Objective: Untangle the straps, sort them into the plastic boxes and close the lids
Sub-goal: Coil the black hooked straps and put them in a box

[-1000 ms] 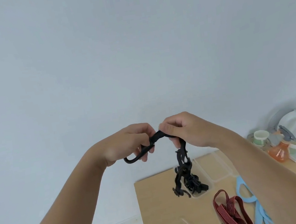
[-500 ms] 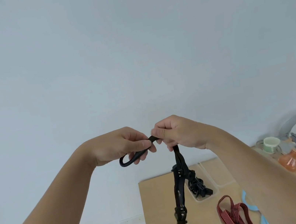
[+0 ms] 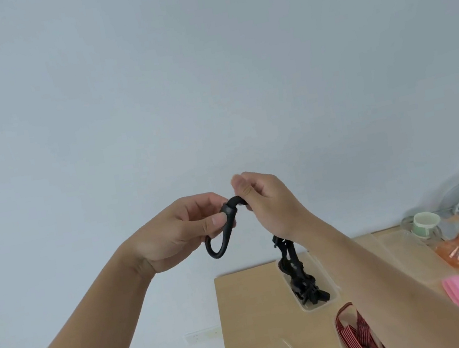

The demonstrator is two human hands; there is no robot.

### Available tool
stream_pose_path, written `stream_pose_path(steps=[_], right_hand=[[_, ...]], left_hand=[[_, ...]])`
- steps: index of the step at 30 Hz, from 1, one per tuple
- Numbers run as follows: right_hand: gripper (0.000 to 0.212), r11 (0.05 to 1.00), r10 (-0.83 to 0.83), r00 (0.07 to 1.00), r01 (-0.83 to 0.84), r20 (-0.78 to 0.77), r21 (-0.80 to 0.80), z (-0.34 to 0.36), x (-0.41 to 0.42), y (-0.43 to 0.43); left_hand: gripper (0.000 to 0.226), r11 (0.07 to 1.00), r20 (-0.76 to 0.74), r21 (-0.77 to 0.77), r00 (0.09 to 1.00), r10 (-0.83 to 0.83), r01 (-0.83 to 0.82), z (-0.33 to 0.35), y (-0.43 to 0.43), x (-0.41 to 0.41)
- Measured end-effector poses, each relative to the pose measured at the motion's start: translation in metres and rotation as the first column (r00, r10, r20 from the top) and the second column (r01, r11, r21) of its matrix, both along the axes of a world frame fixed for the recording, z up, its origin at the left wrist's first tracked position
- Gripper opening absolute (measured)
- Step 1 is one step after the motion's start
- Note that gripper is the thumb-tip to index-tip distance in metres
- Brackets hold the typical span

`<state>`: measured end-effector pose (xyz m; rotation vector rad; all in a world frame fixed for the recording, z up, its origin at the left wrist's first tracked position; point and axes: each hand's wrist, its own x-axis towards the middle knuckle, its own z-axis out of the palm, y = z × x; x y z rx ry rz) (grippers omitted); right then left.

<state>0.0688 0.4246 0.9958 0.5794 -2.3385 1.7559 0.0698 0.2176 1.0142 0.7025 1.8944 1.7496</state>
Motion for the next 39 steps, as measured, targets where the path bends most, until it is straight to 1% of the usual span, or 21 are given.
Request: stream_pose_path(steps=[2,5,7,9,12,15,17,20,22,24,26,29,32,33,35,37,39], right_hand=[[0.068,0.994,0.048,0.998,-0.043,0.047,-0.104,-0.011,-0.001,-0.008],[0.06,0.987,0.051,0.994,-0.035,0.099,-0.158,-0.031,0.001,-0.017],[0.057,0.979,0.051,0.981,-0.012,0.188,-0.201,-0.043,0.006,-0.019],[0.055,0.971,0.085,0.954,-0.014,0.287,-0.239,-0.049,0.011,-0.017],[0.052,0.95,0.172,0.902,-0.046,0.395,-0.308,-0.049,0.016,-0.013],[0.048,0.923,0.249,0.866,-0.076,0.433,-0.378,-0.049,0.019,-0.01],[0.044,0.905,0.282,0.85,-0.082,0.445,-0.417,-0.05,0.021,-0.007],[0.041,0.887,0.319,0.836,-0.097,0.447,-0.452,-0.05,0.02,-0.003],[0.045,0.906,0.291,0.85,-0.096,0.44,-0.413,-0.046,0.021,-0.002],[0.048,0.943,0.189,0.884,-0.043,0.427,-0.329,-0.043,0.02,-0.003],[0.047,0.959,0.085,0.911,0.034,0.403,-0.28,-0.043,0.019,-0.005],[0.046,0.97,-0.046,0.933,0.126,0.356,-0.206,-0.044,0.016,-0.007],[0.043,0.978,-0.157,0.955,0.185,0.253,-0.093,-0.041,0.015,-0.007],[0.039,0.98,-0.181,0.96,0.195,0.214,-0.046,-0.039,0.014,-0.006],[0.036,0.982,-0.19,0.968,0.187,0.166,0.036,-0.034,0.012,-0.006],[0.038,0.984,-0.167,0.973,0.155,0.16,0.088,-0.031,0.01,-0.008],[0.042,0.981,-0.175,0.973,0.159,0.149,0.115,-0.028,0.01,-0.011]], left_hand=[[0.018,0.994,0.029,0.071,0.996,0.079,-0.081,-0.004,0.006,-0.001],[0.026,0.964,0.085,0.144,0.974,0.211,-0.222,-0.007,0.018,-0.003],[0.02,0.928,0.144,0.192,0.944,0.296,-0.32,-0.006,0.025,-0.004],[0.012,0.886,0.193,0.216,0.907,0.373,-0.411,-0.006,0.029,-0.005],[0.01,0.836,0.282,0.244,0.861,0.424,-0.491,-0.009,0.037,-0.007],[0.009,0.782,0.365,0.248,0.803,0.471,-0.572,-0.012,0.046,-0.008],[0.008,0.741,0.365,0.235,0.763,0.533,-0.629,-0.013,0.053,-0.009],[0.011,0.679,0.331,0.258,0.723,0.607,-0.688,-0.016,0.061,-0.011],[0.014,0.655,0.319,0.271,0.708,0.63,-0.705,-0.019,0.066,-0.011],[0.014,0.642,0.32,0.289,0.704,0.634,-0.71,-0.021,0.07,-0.011],[0.013,0.643,0.297,0.316,0.716,0.631,-0.698,-0.022,0.072,-0.012],[0.012,0.673,0.187,0.316,0.739,0.647,-0.669,-0.024,0.07,-0.013],[0.013,0.718,0.106,0.306,0.771,0.627,-0.626,-0.026,0.064,-0.014],[0.011,0.719,0.108,0.324,0.779,0.617,-0.614,-0.026,0.062,-0.014],[0.01,0.708,0.164,0.38,0.796,0.582,-0.596,-0.026,0.057,-0.015],[0.009,0.689,0.272,0.436,0.815,0.512,-0.579,-0.025,0.054,-0.016],[0.008,0.664,0.365,0.479,0.818,0.444,-0.574,-0.024,0.054,-0.017]])
